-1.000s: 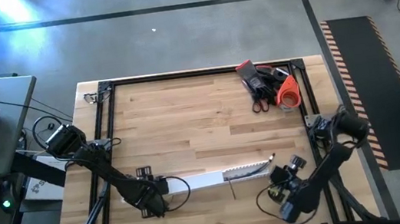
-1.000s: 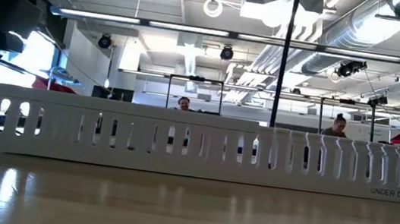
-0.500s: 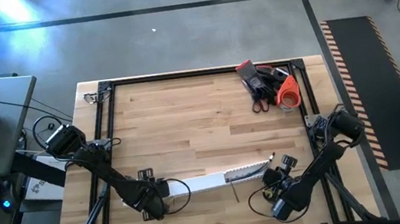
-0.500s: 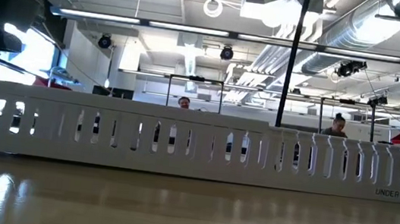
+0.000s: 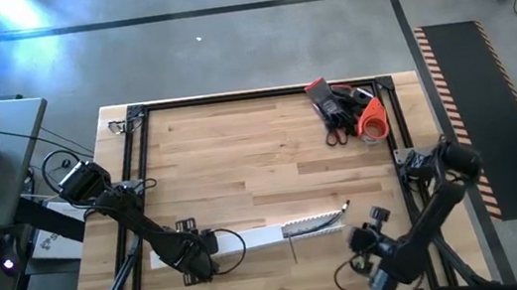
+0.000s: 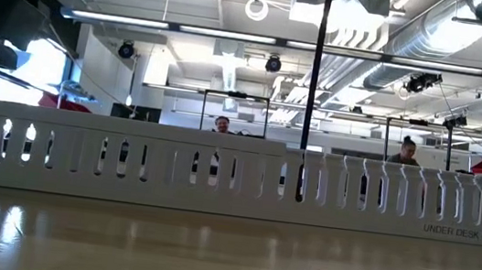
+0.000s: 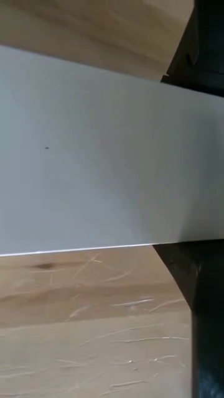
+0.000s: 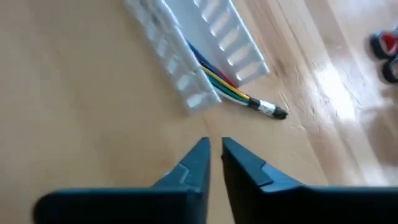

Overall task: Ziptie cables
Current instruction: Close the white cable duct

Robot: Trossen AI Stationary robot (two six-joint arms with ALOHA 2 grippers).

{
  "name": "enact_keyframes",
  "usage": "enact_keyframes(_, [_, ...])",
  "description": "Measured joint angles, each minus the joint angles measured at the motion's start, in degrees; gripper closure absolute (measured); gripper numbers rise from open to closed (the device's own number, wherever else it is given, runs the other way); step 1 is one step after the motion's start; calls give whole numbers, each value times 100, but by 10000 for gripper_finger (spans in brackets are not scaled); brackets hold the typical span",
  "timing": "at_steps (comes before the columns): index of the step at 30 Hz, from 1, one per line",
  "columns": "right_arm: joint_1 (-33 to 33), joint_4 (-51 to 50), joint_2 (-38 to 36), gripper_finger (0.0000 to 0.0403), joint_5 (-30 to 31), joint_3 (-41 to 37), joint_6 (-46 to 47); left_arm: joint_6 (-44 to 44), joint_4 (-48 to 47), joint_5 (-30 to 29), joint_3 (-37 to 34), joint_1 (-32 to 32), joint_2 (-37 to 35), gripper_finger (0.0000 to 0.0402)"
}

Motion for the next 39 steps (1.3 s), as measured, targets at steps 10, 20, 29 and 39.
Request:
enact_keyframes(10, [-424,2124,-140,168,1632,366,-2738,-81,63,5,-2,-20,28,195])
enact_keyframes(20, [-2274,4647,-133,34,-329,-193,-6086,-83,66,53,-7,-34,28,195])
enact_keyframes(29, [-2998,5813,-109,62,-1687,-698,-6605,-17,62,-1,-7,-47,28,194])
enact_keyframes(39, [-3047,6128,-109,156,-1622,-870,-6559,81,162,-174,-11,-48,29,195])
